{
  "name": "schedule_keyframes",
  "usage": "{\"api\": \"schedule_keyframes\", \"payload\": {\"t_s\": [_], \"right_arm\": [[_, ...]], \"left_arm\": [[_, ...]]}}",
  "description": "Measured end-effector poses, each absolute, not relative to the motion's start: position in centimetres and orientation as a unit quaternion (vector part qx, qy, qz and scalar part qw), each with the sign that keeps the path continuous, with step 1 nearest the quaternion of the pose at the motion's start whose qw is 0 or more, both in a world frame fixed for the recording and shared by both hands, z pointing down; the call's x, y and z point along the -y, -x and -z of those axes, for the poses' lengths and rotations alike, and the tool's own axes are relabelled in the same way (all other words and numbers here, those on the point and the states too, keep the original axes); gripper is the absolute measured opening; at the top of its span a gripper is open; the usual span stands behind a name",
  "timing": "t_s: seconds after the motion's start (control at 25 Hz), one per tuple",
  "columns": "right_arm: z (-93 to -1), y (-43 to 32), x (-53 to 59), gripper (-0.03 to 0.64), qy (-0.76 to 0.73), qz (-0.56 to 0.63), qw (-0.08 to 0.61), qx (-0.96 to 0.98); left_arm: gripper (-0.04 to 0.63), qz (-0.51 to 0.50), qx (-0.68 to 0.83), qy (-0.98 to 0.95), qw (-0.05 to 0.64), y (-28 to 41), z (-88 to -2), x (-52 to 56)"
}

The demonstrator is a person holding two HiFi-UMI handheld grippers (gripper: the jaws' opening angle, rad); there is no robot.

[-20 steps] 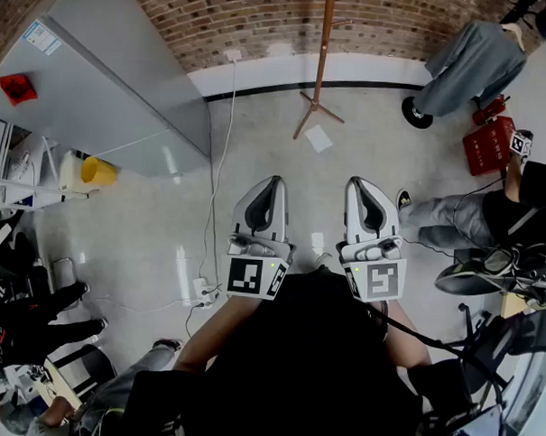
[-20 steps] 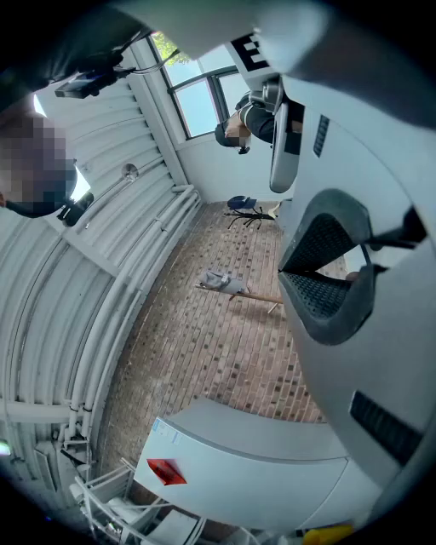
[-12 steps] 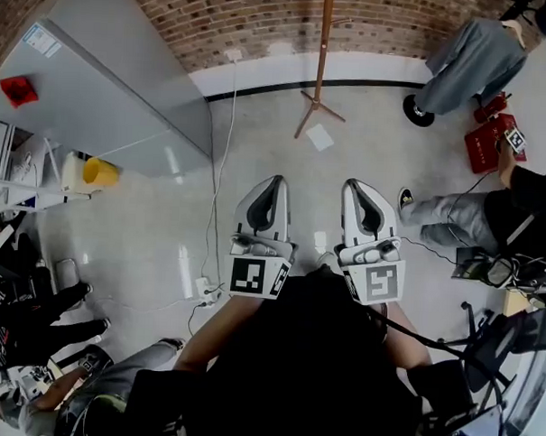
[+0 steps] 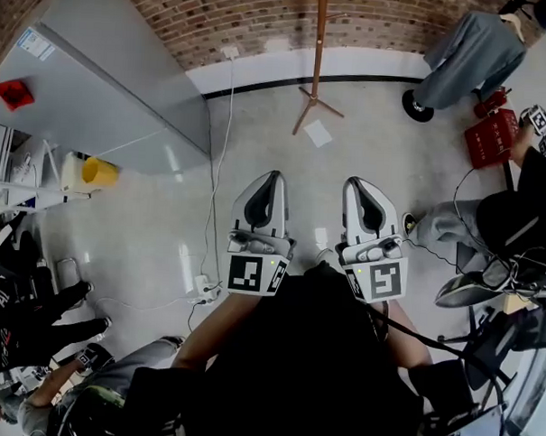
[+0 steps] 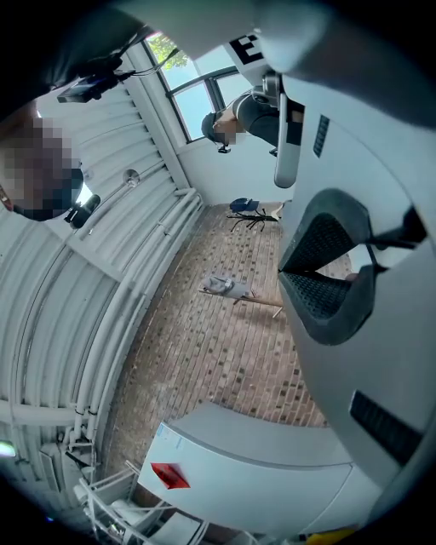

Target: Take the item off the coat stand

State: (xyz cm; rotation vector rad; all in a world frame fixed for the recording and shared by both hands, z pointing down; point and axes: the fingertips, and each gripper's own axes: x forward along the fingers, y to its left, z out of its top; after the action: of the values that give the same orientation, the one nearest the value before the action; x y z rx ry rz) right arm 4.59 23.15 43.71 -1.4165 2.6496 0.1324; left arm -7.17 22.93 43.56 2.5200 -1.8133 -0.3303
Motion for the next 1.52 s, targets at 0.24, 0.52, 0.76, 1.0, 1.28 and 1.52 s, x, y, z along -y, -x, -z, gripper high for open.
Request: {"api": "schedule_keyframes", "payload": {"t_s": [0.24, 0.52, 0.76, 1.0, 1.28, 1.52], "right_arm": [[-43.9, -6.8, -22.6, 0.018, 0.456, -0.036, 0.080, -0.885], [-43.7, -9.3, -22.1, 0.018, 0.436, -0.033, 0.086, -0.895], [-45.0, -11.5, -20.7, 0.017, 0.398, -0.028, 0.074, -0.914], [-45.7, -12.3, -18.9, 0.018, 0.394, -0.009, 0.073, -0.916], [-46.5, -11.1, -12.8, 0.018, 0.415, -0.033, 0.074, -0.906], [-46.1, -7.8, -3.3, 0.018, 0.427, -0.013, 0.066, -0.902]], "left_arm": [[0.015, 0.104, 0.589, -0.802, 0.002, 5.5, -43.9, -22.3], [0.015, 0.081, 0.579, -0.811, 0.015, 2.9, -45.0, -22.2], [0.015, 0.056, 0.596, -0.800, 0.044, 0.5, -46.8, -21.0], [0.015, 0.065, 0.578, -0.812, 0.049, -0.9, -46.9, -17.8], [0.015, 0.106, 0.561, -0.818, 0.069, 0.7, -48.8, -11.4], [0.015, 0.119, 0.506, -0.852, 0.063, 1.4, -47.2, -2.1]]}}
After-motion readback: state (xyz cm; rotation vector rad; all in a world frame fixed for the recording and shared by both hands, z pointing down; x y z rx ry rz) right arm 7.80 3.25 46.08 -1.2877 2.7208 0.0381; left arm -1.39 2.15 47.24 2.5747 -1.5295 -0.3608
